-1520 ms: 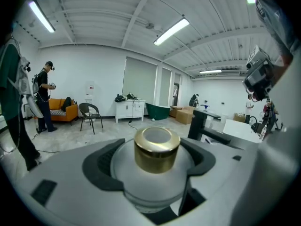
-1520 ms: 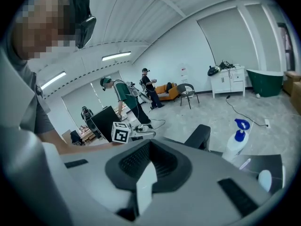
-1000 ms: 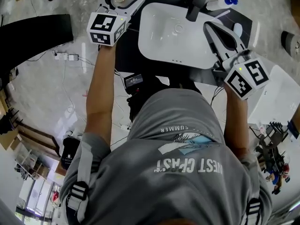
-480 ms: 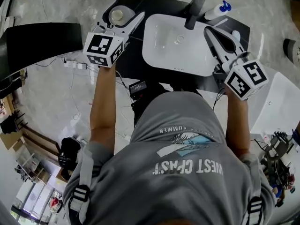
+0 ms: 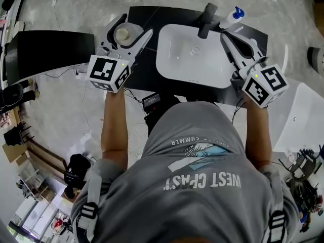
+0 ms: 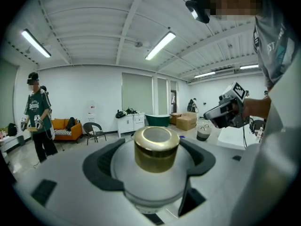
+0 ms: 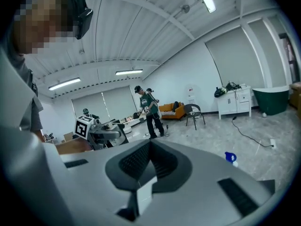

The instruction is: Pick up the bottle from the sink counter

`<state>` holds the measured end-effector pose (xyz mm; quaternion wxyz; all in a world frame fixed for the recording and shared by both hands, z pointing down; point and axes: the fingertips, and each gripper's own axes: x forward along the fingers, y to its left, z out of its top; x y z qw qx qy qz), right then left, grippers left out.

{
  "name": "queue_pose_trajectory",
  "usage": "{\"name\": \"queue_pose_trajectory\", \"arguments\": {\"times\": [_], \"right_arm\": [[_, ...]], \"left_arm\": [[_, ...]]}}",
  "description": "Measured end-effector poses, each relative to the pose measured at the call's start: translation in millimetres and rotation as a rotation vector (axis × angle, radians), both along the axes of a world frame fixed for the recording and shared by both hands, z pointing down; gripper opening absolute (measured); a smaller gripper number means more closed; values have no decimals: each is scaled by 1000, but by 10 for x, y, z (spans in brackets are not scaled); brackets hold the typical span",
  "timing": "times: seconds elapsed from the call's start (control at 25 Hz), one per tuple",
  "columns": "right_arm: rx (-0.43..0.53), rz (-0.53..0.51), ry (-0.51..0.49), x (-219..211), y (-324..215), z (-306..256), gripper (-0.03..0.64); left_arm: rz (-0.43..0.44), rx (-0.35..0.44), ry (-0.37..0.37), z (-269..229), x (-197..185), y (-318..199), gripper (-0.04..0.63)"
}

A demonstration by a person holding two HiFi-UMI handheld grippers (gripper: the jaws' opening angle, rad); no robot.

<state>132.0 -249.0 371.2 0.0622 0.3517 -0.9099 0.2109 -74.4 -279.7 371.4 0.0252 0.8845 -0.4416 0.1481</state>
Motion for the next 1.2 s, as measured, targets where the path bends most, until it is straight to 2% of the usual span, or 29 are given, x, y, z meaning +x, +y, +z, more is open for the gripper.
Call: {"name": "queue_pose_trajectory", "arguments": {"times": [0.28, 0.76, 1.2], "right_arm": [[54, -42, 57, 36, 70, -7, 0], [82, -76, 46, -75, 153, -52, 0], [88, -86, 52, 66, 243, -110, 0]], "left_arm": [[-2, -13, 1, -90, 48, 226, 348], [-35, 8, -1, -238, -81, 490, 347], [-59, 21, -6, -317, 15, 629, 347]]}}
